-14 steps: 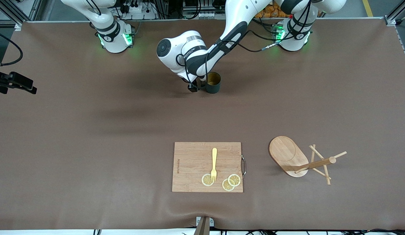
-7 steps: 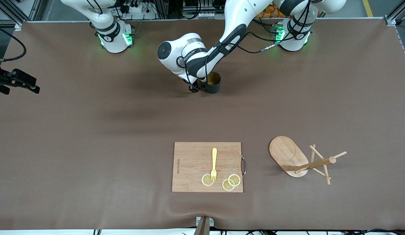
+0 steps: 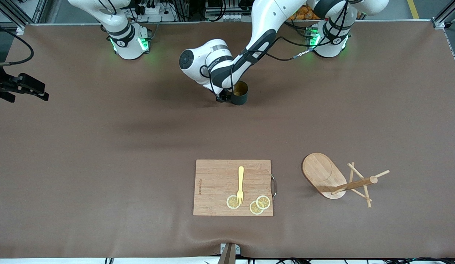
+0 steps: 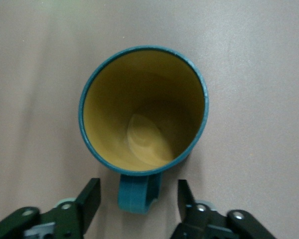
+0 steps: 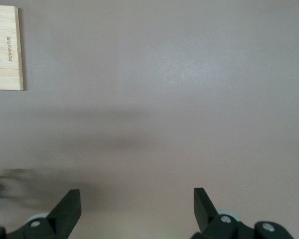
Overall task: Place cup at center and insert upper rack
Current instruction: 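Lower the left gripper and grasp the mug handle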
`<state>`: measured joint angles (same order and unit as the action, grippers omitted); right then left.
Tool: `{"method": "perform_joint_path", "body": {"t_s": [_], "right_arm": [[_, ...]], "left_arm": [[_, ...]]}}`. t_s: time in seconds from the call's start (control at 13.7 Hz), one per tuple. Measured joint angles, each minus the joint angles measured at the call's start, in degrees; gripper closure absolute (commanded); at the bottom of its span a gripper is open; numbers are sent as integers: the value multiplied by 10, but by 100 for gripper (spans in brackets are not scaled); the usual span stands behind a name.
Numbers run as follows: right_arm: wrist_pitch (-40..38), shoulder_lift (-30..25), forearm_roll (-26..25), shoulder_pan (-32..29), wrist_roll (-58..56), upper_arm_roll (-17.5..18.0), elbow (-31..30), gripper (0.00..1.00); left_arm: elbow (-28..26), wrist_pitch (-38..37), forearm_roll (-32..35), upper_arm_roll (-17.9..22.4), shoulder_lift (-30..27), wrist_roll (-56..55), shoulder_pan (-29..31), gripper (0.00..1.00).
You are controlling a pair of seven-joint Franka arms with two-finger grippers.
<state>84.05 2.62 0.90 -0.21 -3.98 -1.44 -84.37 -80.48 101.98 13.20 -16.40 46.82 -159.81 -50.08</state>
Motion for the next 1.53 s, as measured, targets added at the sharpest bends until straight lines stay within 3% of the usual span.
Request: {"method": "perform_joint_path", "body": {"t_s": [0.51,0.66,0.88,1.09,1.53], "right_arm": [[2,-2,24,40,0,-44,-1,0],[2,-2,25,40,0,-46,-2,0],[1,-2,25,41,0,-46,-5,0],[1,-2,25,41,0,-46,-7,0],[2,-2,25,41,0,-47,-8,0]], "left_arm": [[6,-1,0,-6,-3,-2,-4,56],[6,-7,0,-6,-4,-2,-5,71],[6,-23,0,-6,-4,-3,-7,72],[6,-29,0,-6,-4,-3,-7,100],[13,-31,0,-6,-10,2,-6,100]]}}
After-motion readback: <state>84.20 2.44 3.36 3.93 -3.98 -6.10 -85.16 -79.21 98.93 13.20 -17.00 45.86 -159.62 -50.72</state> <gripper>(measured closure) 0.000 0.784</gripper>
